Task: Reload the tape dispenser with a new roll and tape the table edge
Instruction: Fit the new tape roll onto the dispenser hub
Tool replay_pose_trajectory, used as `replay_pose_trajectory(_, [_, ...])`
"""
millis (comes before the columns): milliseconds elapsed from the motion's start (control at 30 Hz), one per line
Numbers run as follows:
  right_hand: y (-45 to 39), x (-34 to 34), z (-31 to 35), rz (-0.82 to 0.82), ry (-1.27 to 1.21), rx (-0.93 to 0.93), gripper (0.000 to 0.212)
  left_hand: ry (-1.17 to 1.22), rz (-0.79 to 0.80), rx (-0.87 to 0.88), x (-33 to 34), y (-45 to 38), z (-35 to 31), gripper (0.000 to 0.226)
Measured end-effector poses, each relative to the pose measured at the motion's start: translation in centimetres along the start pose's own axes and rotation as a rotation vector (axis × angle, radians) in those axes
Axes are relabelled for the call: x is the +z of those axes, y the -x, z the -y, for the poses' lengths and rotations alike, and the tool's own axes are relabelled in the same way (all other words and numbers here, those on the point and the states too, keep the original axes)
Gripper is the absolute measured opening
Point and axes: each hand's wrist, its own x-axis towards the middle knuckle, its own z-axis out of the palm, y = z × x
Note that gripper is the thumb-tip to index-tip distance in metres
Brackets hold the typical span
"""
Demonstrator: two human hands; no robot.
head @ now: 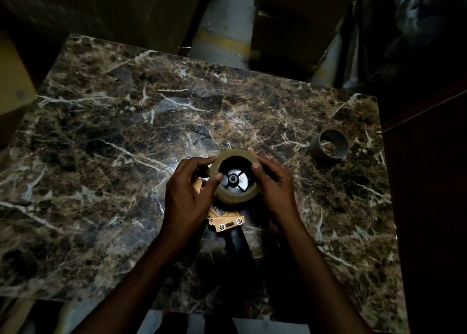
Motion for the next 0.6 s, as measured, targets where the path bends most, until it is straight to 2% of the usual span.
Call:
replay_pose_trajectory(267, [-0.2, -0.5, 0.6, 0.017, -0.051, 0.148, 0.021, -0.003, 0.049, 0.006, -0.3, -0.2, 0.0, 0.025])
replay_pose_trajectory(600, [-0.2, -0.8, 1.6, 0.067, 0.026, 0.128, 0.023, -0.014, 0.042, 0.059, -0.7, -0.3, 0.7, 0.032])
